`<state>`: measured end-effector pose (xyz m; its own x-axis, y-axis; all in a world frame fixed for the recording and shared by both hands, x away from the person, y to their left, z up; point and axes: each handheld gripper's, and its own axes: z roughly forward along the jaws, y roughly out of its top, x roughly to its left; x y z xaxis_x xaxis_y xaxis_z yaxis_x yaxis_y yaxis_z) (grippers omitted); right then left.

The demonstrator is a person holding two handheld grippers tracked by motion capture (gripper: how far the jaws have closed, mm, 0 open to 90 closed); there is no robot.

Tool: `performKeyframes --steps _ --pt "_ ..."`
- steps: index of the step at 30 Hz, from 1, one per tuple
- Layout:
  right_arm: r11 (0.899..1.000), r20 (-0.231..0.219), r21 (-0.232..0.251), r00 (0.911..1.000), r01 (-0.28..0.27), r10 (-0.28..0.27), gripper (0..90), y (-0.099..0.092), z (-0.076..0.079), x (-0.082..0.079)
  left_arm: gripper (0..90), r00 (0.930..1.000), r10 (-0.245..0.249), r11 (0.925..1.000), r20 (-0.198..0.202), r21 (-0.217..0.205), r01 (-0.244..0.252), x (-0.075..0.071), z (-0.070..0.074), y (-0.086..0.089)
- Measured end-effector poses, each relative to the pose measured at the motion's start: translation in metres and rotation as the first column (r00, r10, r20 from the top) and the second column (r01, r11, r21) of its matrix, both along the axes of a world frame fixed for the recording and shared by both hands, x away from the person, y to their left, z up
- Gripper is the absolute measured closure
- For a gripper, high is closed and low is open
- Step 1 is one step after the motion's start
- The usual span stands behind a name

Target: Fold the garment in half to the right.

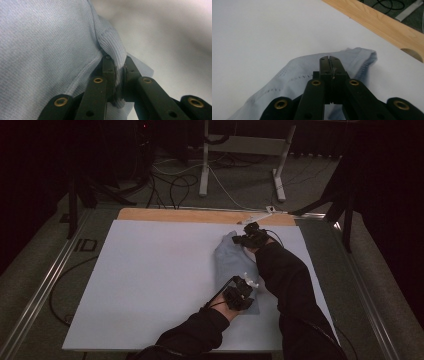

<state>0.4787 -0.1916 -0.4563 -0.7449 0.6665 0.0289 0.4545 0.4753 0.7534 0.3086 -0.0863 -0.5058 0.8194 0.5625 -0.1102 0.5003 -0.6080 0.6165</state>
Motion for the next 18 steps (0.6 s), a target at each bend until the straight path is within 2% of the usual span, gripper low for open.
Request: performKeyframes --steps 4,6,7,10,15,18 --pt "0.998 -0.003 -0.037 0.9989 0.046 -0.046 90.0 0.01 -0.019 0.01 82.9 1.0 -0.002 1.0 0.004 0.003 0.002 -0.001 0.0 -0.003" --pt "0.998 -0.009 -0.039 0.9986 0.051 -0.051 90.0 0.01 -0.023 0.011 83.0 1.0 -0.001 1.0 -0.006 -0.005 0.001 -0.001 -0.002 -0.005" --pt "0.995 -0.01 -0.058 0.9968 0.079 -0.08 90.0 0.01 -0.032 0.015 83.1 1.0 -0.004 1.0 -0.009 -0.005 0.004 -0.002 -0.002 -0.005" --pt "0.992 -0.018 -0.062 0.9941 0.106 -0.107 90.0 0.007 -0.044 0.017 83.3 0.9999 -0.004 0.9999 -0.012 -0.014 0.004 -0.003 -0.005 -0.005" --pt "0.991 -0.049 -0.061 0.9911 0.121 -0.124 90.0 0.004 -0.056 0.021 83.5 1.0 -0.003 0.9998 -0.005 -0.018 0.003 -0.004 -0.007 -0.008" --pt "0.99 -0.047 -0.074 0.9912 0.12 -0.124 90.0 0.004 -0.06 0.022 83.5 1.0 -0.007 0.9999 0.0 -0.014 0.007 -0.005 -0.007 -0.009"
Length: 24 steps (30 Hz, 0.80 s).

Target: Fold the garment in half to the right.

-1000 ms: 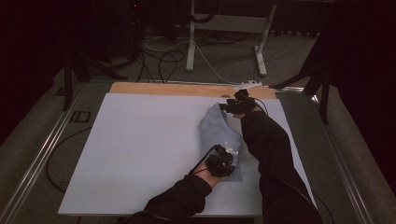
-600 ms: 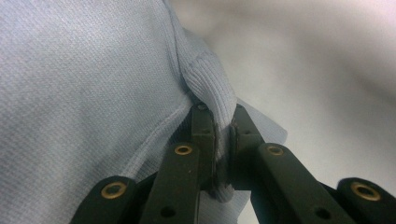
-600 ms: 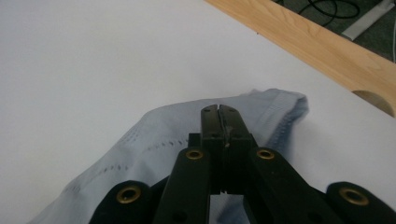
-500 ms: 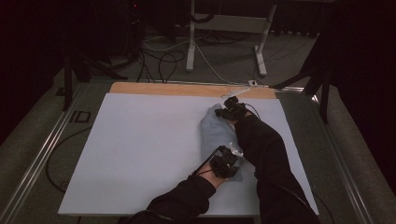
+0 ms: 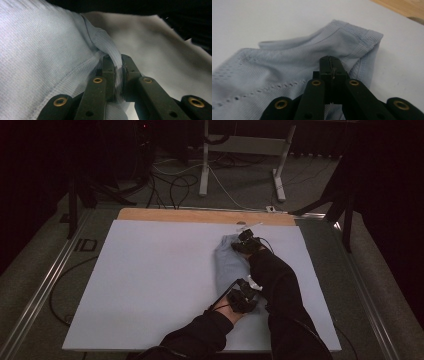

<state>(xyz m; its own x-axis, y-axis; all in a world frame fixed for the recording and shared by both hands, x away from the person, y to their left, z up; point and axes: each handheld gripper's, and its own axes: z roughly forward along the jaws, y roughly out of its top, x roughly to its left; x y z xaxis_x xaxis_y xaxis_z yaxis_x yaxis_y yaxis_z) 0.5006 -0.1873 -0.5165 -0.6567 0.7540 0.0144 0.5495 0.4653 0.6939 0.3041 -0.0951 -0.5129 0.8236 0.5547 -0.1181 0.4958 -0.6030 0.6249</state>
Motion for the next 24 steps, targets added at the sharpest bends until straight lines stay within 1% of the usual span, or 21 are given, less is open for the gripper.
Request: performKeyframes --steps 1,3,5,7,8,10,11,13,14,15,17,19,20,23,24 --pt "1.0 -0.002 0.007 1.0 0.004 -0.004 90.0 0.0 -0.003 0.001 83.5 1.0 0.001 1.0 0.001 0.0 -0.001 0.0 0.0 0.0" --pt "1.0 -0.005 0.014 0.9999 0.012 -0.012 90.0 0.0 -0.004 0.001 83.8 1.0 0.001 1.0 0.001 0.001 -0.001 0.0 0.0 -0.001" --pt "1.0 -0.006 0.002 0.9999 0.011 -0.011 90.0 0.001 -0.004 0.001 83.8 1.0 0.0 1.0 0.001 0.001 0.0 0.0 0.0 -0.001" --pt "1.0 0.009 -0.019 0.9999 0.007 -0.007 90.0 0.003 -0.004 0.0 83.8 1.0 0.003 1.0 0.001 0.0 -0.003 -0.001 0.0 -0.002" --pt "1.0 0.012 -0.023 0.9999 0.007 -0.007 90.0 0.003 -0.004 0.0 84.1 1.0 0.003 1.0 0.001 0.0 -0.003 -0.001 0.0 -0.002" --pt "1.0 0.004 -0.02 0.9999 0.014 -0.014 90.0 0.003 -0.003 0.0 84.1 1.0 -0.002 1.0 0.001 0.002 0.002 0.0 0.0 -0.002" --pt "1.0 0.012 -0.027 0.9998 0.015 -0.014 89.8 0.003 -0.001 -0.001 84.2 1.0 -0.002 1.0 -0.003 0.0 0.002 0.0 0.0 -0.002" --pt "1.0 0.02 0.0 0.9997 0.013 -0.013 83.0 0.0 0.003 -0.003 84.1 1.0 -0.001 1.0 -0.007 -0.006 0.001 0.001 -0.001 -0.001" --pt "1.0 0.033 0.02 0.9993 0.016 -0.017 78.2 -0.005 0.009 -0.005 84.0 1.0 -0.003 1.0 -0.006 -0.007 0.003 0.001 0.0 -0.001" --pt "1.0 0.033 0.02 0.9993 0.016 -0.017 78.2 -0.005 0.009 -0.005 84.0 1.0 -0.006 1.0 -0.005 -0.004 0.006 0.001 0.0 -0.002" --pt "0.998 0.043 0.054 0.9989 0.018 -0.02 71.1 -0.012 0.018 -0.007 83.6 0.9999 -0.008 1.0 -0.009 -0.006 0.008 0.002 0.0 -0.002" --pt "0.996 0.052 0.086 0.998 0.031 -0.035 69.9 -0.02 0.029 -0.009 83.5 1.0 -0.008 1.0 -0.005 -0.002 0.008 0.002 0.0 -0.002" --pt "0.995 0.058 0.099 0.9976 0.034 -0.04 67.2 -0.023 0.034 -0.011 83.3 0.9999 -0.013 0.9999 -0.003 0.002 0.013 0.002 0.0 -0.002" --pt "0.99 0.059 0.137 0.9974 0.034 -0.042 55.4 -0.03 0.045 -0.017 80.6 0.9995 -0.029 0.9996 -0.016 -0.001 0.029 0.001 0.001 -0.002" --pt "0.989 0.062 0.142 0.9972 0.033 -0.042 52.0 -0.032 0.047 -0.02 79.0 0.9991 -0.033 0.9994 -0.025 -0.013 0.033 0.001 0.001 -0.003"
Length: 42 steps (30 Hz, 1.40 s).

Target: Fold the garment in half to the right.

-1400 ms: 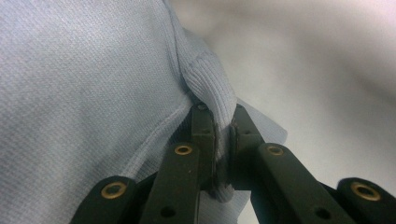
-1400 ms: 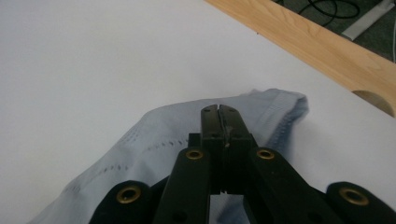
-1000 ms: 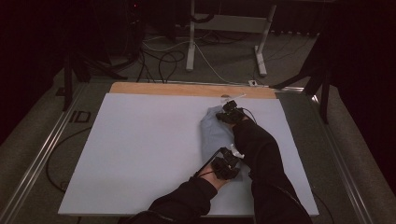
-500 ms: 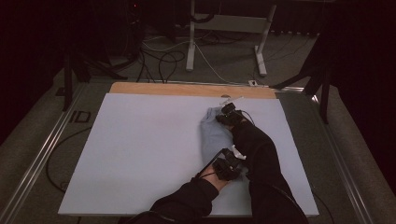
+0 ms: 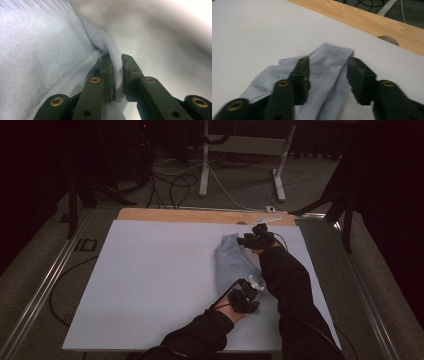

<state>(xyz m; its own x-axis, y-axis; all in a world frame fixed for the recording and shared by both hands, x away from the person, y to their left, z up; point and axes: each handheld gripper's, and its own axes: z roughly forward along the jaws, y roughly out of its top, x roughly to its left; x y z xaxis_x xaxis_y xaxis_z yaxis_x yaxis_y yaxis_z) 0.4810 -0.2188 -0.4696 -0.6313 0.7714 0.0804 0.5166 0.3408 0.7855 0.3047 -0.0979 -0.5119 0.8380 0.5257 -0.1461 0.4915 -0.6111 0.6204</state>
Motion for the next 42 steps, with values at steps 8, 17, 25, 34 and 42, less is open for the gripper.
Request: performKeyframes --steps 8,17,25,34,42 --pt "0.998 0.027 0.053 0.9994 0.02 -0.022 38.5 -0.012 0.012 -0.016 69.6 0.9985 -0.05 0.9987 -0.02 -0.008 0.05 -0.009 -0.001 -0.006" --pt "0.994 0.002 0.113 0.9999 0.011 -0.011 16.5 -0.017 0.015 -0.025 57.9 0.9897 -0.137 0.989 -0.042 -0.063 0.134 -0.015 0.002 -0.006" --pt "0.995 0.013 0.102 0.9998 -0.018 0.017 12.9 -0.018 0.019 -0.032 50.0 0.9854 -0.169 0.9716 0.022 -0.165 0.17 -0.014 0.028 0.021" --pt "0.995 0.041 0.089 0.9982 -0.047 0.044 10.0 -0.011 0.021 -0.04 33.5 0.9811 -0.17 0.9597 0.092 -0.21 0.186 0.002 0.045 0.056" --pt "0.994 0.049 0.086 0.997 -0.063 0.059 10.0 -0.005 0.024 -0.047 16.6 0.977 -0.177 0.9417 0.119 -0.268 0.203 0.009 0.054 0.076"
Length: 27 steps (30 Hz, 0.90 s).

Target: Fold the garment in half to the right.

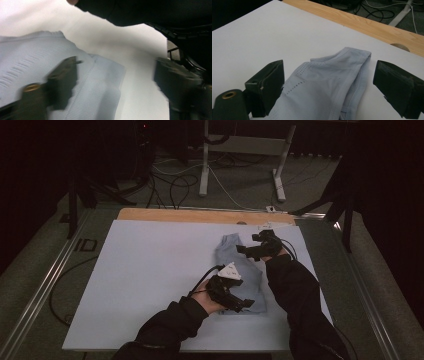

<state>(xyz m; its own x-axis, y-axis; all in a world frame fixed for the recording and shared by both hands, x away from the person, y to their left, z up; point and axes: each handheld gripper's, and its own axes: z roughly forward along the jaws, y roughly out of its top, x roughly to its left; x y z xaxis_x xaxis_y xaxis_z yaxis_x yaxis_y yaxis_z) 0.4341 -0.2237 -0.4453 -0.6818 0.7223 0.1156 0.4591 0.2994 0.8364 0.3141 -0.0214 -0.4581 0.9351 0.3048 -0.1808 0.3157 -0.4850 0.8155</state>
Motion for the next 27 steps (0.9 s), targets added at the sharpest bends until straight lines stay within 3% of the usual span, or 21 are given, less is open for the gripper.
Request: performKeyframes --steps 5,9,16,27 --pt "1.0 0.004 0.002 0.9999 -0.013 0.013 10.1 0.004 0.001 -0.006 0.7 0.9994 0.015 0.9996 0.032 0.023 -0.016 0.002 0.003 0.006" --pt "1.0 0.005 -0.001 0.9997 -0.025 0.025 10.1 0.005 0.001 -0.012 0.0 0.998 0.029 0.9996 0.056 -0.006 -0.029 0.004 0.006 0.014" --pt "0.999 0.011 -0.002 0.9991 -0.041 0.041 10.1 0.007 0.003 -0.023 0.0 0.9921 0.063 0.998 0.109 0.002 -0.063 0.008 0.012 0.031" --pt "0.998 0.024 -0.03 0.9977 -0.063 0.064 10.1 0.008 0.002 -0.04 0.0 0.9912 0.081 0.9967 0.104 -0.014 -0.08 0.013 0.017 0.064"
